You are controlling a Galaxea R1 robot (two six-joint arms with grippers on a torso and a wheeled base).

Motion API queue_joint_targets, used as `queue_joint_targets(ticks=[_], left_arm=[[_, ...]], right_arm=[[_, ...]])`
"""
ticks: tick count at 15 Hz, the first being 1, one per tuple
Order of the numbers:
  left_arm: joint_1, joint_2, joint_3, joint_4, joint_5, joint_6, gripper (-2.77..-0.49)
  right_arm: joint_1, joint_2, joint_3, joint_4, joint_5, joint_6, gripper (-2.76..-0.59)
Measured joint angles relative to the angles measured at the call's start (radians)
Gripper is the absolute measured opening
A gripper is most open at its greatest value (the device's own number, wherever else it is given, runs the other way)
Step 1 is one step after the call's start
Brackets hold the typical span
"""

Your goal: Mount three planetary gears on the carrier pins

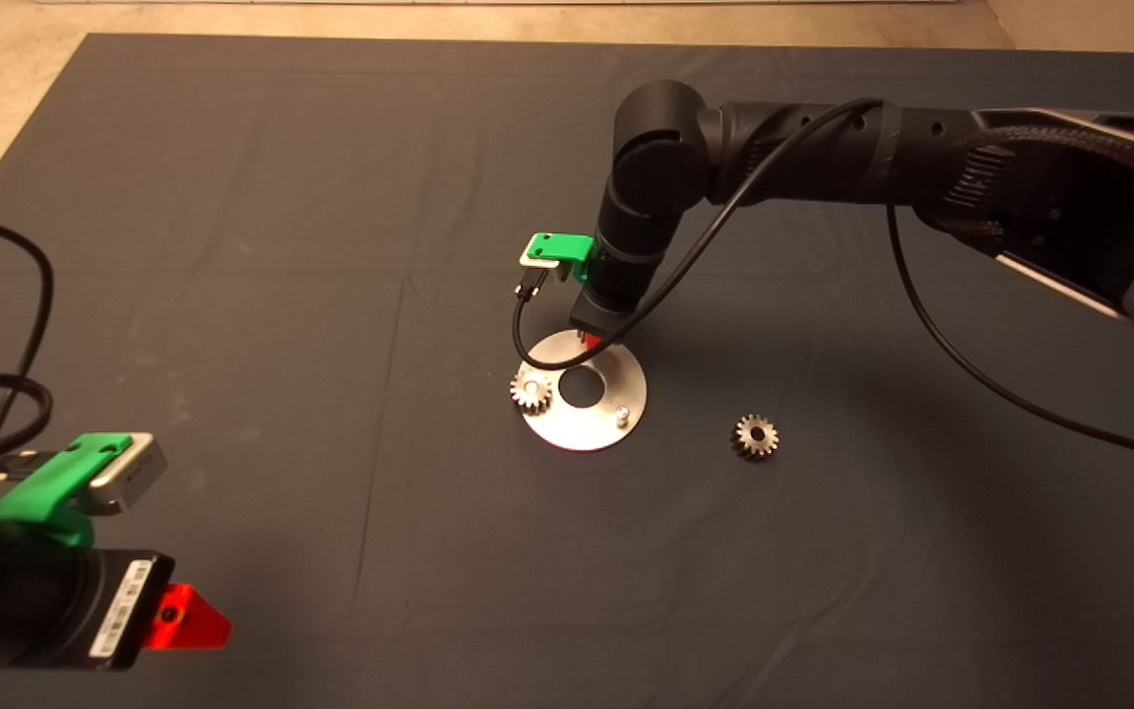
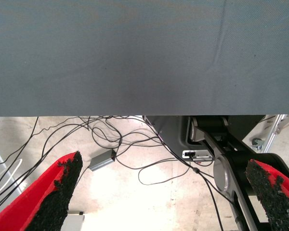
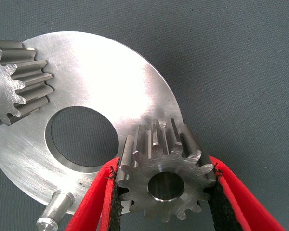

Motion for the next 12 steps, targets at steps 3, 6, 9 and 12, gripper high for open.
queue_joint_targets(ticks=[3, 6, 9, 12], left_arm=[[0.0, 0.0, 0.0, 0.0, 0.0, 0.0, -0.8], [0.0, 0.0, 0.0, 0.0, 0.0, 0.0, -0.8], [0.0, 0.0, 0.0, 0.0, 0.0, 0.0, -0.8], [0.0, 0.0, 0.0, 0.0, 0.0, 0.0, -0.8]], right_arm=[[0.0, 0.0, 0.0, -0.007, -0.004, 0.0, -2.31], [0.0, 0.001, 0.0, -0.008, -0.007, 0.0, -2.31], [0.0, 0.001, 0.0, -0.008, -0.007, 0.0, -2.31], [0.0, 0.001, 0.0, -0.008, -0.007, 0.0, -2.31]])
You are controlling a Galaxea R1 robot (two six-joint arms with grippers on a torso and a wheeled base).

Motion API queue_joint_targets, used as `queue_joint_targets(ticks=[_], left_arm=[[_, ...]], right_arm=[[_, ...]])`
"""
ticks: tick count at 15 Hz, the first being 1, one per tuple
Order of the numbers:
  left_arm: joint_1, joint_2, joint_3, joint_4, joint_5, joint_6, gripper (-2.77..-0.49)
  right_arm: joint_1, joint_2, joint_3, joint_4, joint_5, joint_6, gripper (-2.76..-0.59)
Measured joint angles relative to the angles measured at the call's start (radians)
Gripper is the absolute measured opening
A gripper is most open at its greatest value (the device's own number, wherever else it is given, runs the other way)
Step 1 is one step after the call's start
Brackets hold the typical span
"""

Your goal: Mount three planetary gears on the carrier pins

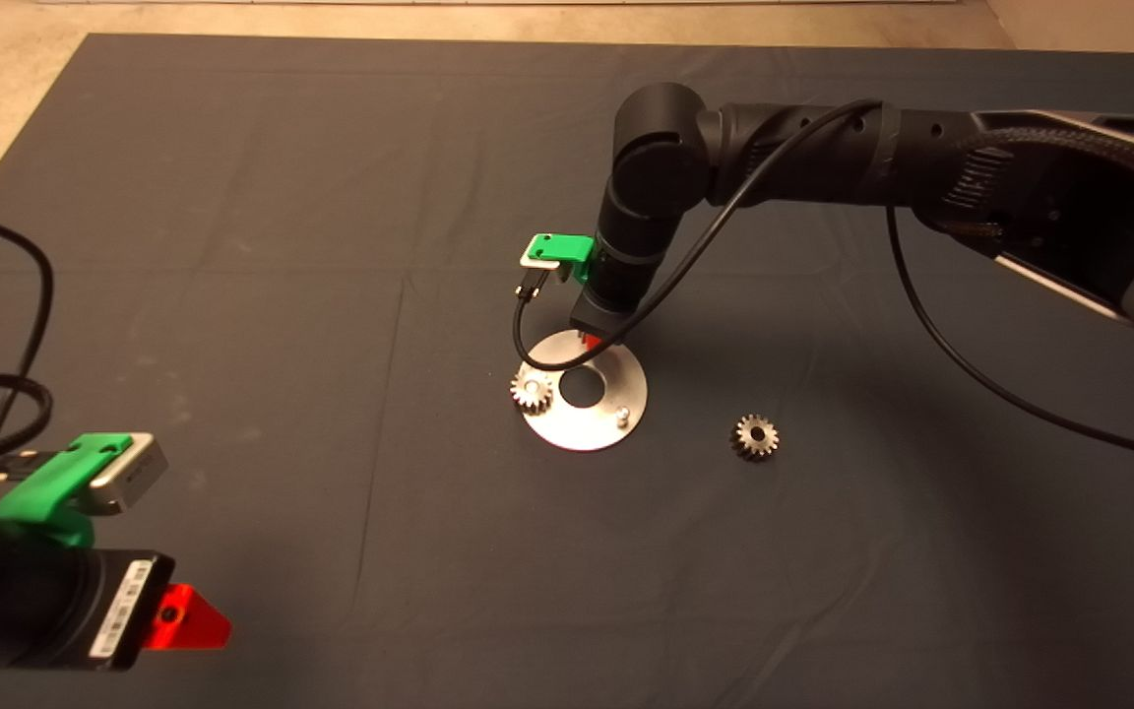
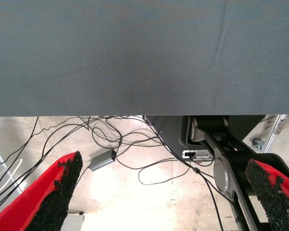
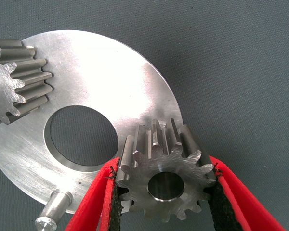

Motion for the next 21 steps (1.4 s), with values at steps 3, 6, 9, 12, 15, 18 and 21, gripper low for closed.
queue_joint_targets(ticks=[3, 6, 9, 12, 15, 18, 21], left_arm=[[0.0, 0.0, 0.0, 0.0, 0.0, 0.0, -0.8], [0.0, 0.0, 0.0, 0.0, 0.0, 0.0, -0.8], [0.0, 0.0, 0.0, 0.0, 0.0, 0.0, -0.8], [0.0, 0.0, 0.0, 0.0, 0.0, 0.0, -0.8], [0.0, 0.0, 0.0, 0.0, 0.0, 0.0, -0.8], [0.0, 0.0, 0.0, 0.0, 0.0, 0.0, -0.8], [0.0, 0.0, 0.0, 0.0, 0.0, 0.0, -0.8]], right_arm=[[0.0, 0.0, 0.0, 0.0, 0.0, 0.0, -2.3], [0.0, 0.0, 0.0, 0.0, 0.0, 0.0, -2.25], [0.0, 0.0, 0.0, 0.0, -0.007, 0.0, -2.19], [0.0, 0.0, 0.001, 0.0, -0.008, 0.0, -2.06], [0.003, -0.009, 0.034, 0.0, -0.027, 0.0, -2.06], [0.056, -0.064, 0.193, 0.003, -0.069, 0.013, -1.91], [0.096, -0.172, 0.35, 0.014, -0.079, 0.043, -1.76]])
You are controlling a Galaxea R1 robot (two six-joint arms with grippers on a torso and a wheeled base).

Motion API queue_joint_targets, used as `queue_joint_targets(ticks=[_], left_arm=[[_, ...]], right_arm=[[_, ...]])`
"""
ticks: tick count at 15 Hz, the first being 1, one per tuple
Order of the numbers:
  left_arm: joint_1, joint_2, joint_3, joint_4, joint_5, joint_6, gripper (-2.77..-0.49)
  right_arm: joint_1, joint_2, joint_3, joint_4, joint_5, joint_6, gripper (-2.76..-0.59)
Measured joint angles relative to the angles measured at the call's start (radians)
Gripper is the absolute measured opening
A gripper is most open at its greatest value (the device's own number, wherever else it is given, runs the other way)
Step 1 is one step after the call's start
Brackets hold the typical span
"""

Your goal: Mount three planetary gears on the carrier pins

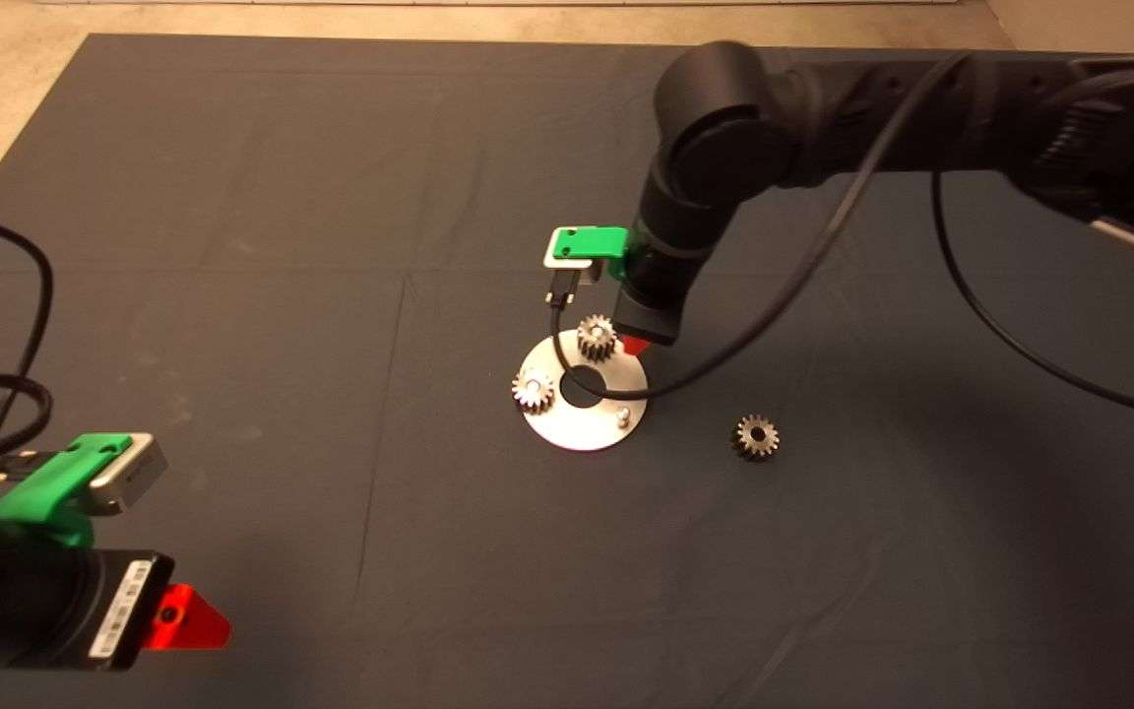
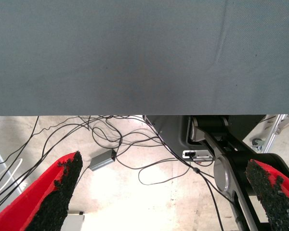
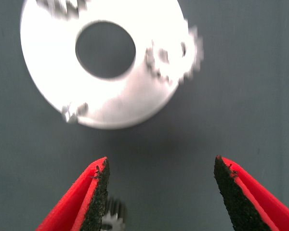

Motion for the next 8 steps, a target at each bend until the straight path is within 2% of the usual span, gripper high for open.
queue_joint_targets(ticks=[2, 3, 4, 6, 8], left_arm=[[0.0, 0.0, 0.0, 0.0, 0.0, 0.0, -0.8], [0.0, 0.0, 0.0, 0.0, 0.0, 0.0, -0.8], [0.0, 0.0, 0.0, 0.0, 0.0, 0.0, -0.8], [0.0, 0.0, 0.0, 0.0, 0.0, 0.0, -0.8], [0.0, 0.0, 0.0, 0.0, 0.0, 0.0, -0.8]], right_arm=[[0.001, -0.1, 0.069, 0.006, -0.006, 0.022, -1.62], [0.004, -0.14, 0.091, 0.008, -0.013, 0.028, -1.6], [0.008, -0.177, 0.121, 0.008, -0.014, 0.032, -1.6], [0.007, -0.216, 0.171, 0.014, -0.015, 0.036, -1.47], [0.007, -0.245, 0.219, 0.017, -0.008, 0.047, -1.42]])
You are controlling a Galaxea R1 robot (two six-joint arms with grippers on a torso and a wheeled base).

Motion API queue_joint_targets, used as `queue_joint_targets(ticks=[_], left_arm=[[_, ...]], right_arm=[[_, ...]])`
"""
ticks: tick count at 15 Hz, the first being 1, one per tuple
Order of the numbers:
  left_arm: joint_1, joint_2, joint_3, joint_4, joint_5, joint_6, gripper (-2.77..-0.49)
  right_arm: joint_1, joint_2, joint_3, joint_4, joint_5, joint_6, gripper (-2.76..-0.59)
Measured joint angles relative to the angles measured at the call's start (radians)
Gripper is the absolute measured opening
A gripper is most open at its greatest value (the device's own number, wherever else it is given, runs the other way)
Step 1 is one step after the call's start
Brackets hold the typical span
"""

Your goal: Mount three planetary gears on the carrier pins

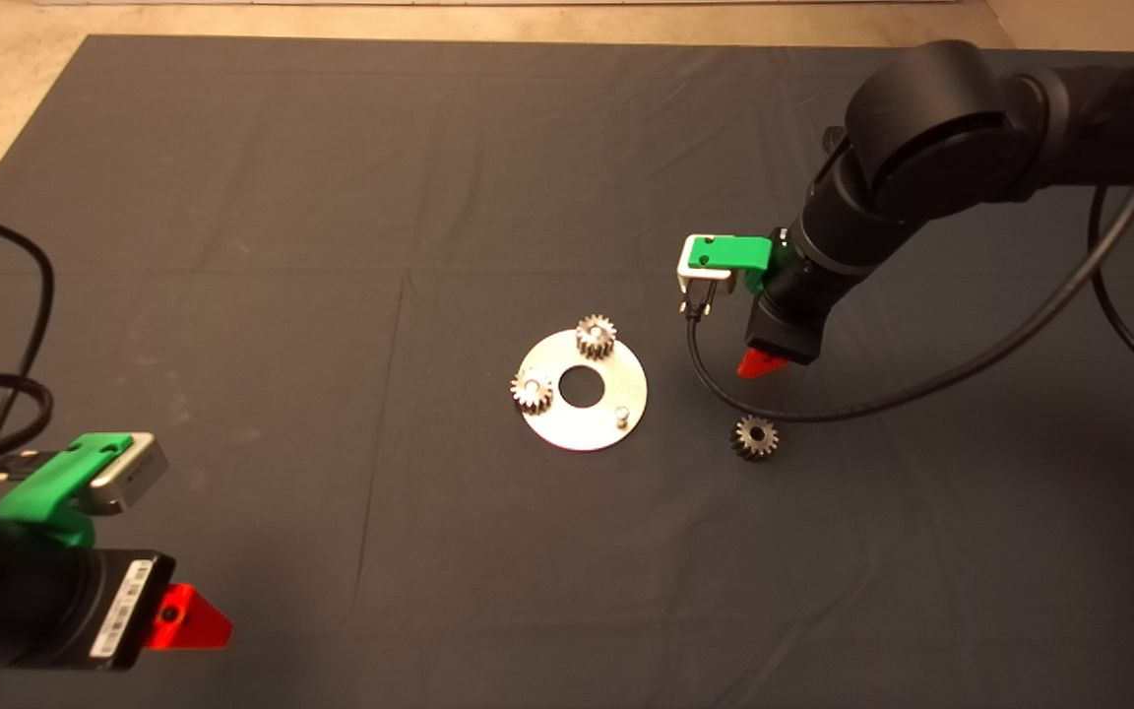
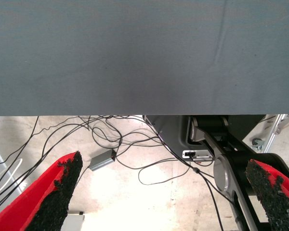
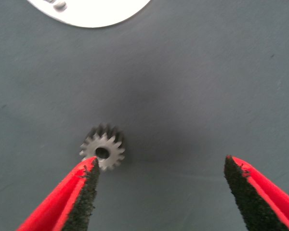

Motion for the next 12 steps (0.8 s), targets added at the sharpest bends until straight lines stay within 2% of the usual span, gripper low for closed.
queue_joint_targets(ticks=[1, 3, 4, 6, 8, 9, 11, 12], left_arm=[[0.0, 0.0, 0.0, 0.0, 0.0, 0.0, -0.8], [0.0, 0.0, 0.0, 0.0, 0.0, 0.0, -0.8], [0.0, 0.0, 0.0, 0.0, 0.0, 0.0, -0.8], [0.0, 0.0, 0.0, 0.0, 0.0, 0.0, -0.8], [0.0, 0.0, 0.0, 0.0, 0.0, 0.0, -0.8], [0.0, 0.0, 0.0, 0.0, 0.0, 0.0, -0.8], [0.0, 0.0, 0.0, 0.0, 0.0, 0.0, -0.8], [0.0, 0.0, 0.0, 0.0, 0.0, 0.0, -0.8]], right_arm=[[0.0, -0.012, 0.015, 0.001, 0.0, 0.005, -1.33], [0.0, -0.031, 0.047, 0.002, -0.002, 0.025, -1.33], [0.0, -0.036, 0.062, 0.002, -0.003, 0.034, -1.22], [0.0, -0.036, 0.089, 0.002, -0.001, 0.05, -1.18], [0.0, -0.036, 0.101, 0.003, 0.001, 0.062, -1.18], [-0.001, -0.041, 0.111, 0.003, 0.0, 0.077, -1.06], [-0.003, -0.042, 0.119, 0.003, 0.0, 0.084, -1.04], [-0.008, -0.042, 0.125, 0.004, 0.0, 0.087, -0.91]])
